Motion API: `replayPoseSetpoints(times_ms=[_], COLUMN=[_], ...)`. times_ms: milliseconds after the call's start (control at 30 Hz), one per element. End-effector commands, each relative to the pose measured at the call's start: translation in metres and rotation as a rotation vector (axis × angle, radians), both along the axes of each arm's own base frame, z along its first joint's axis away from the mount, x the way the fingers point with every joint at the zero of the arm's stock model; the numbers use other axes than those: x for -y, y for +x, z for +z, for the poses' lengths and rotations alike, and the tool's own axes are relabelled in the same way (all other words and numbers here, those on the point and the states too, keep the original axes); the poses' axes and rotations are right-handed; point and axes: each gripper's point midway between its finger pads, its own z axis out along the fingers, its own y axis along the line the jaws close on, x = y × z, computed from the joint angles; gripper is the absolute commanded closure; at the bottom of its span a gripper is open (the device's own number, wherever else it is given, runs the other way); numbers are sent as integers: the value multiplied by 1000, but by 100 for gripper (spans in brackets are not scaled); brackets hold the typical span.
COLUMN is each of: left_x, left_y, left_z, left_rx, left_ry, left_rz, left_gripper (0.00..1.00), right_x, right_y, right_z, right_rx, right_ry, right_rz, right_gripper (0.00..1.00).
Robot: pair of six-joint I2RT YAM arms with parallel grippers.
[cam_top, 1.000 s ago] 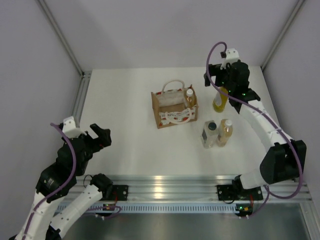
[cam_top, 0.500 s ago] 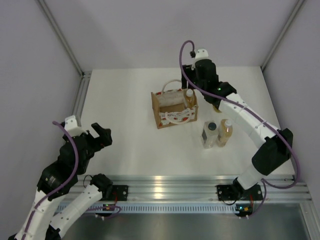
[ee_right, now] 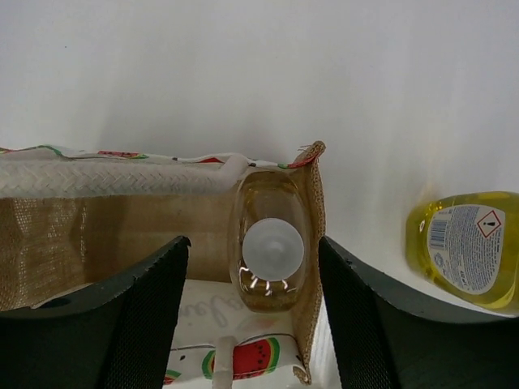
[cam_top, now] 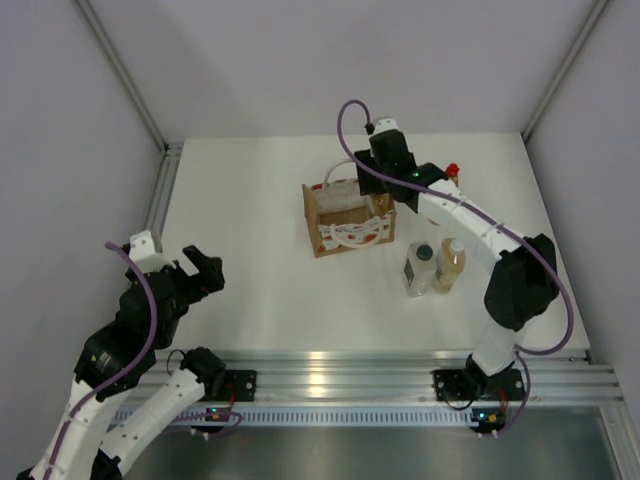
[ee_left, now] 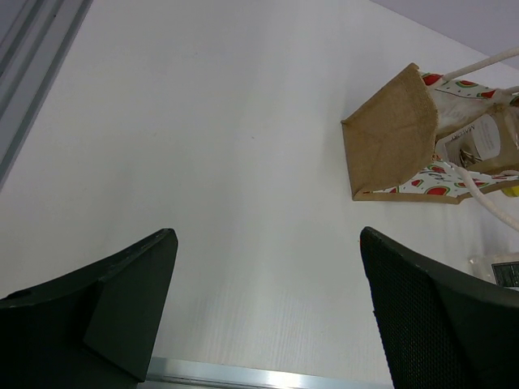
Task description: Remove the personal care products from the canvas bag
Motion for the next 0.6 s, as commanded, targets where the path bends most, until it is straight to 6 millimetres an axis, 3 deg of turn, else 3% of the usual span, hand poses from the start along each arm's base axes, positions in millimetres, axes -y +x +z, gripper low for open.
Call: replayPoseSetpoints(times_ms=[0,567], left_x=[1,1], left_y=[4,4], left_z=[4,5], left_rx=[20,22], left_ry=[-7,-8], left_rz=[7,4], left_gripper=[2,2], right_x=[-7,-4], right_y=[8,9], right_z=[-1,-42], right_rx=[-8,-89], right_ry=[4,-38], right_rz=[1,-16], right_gripper=[37,42])
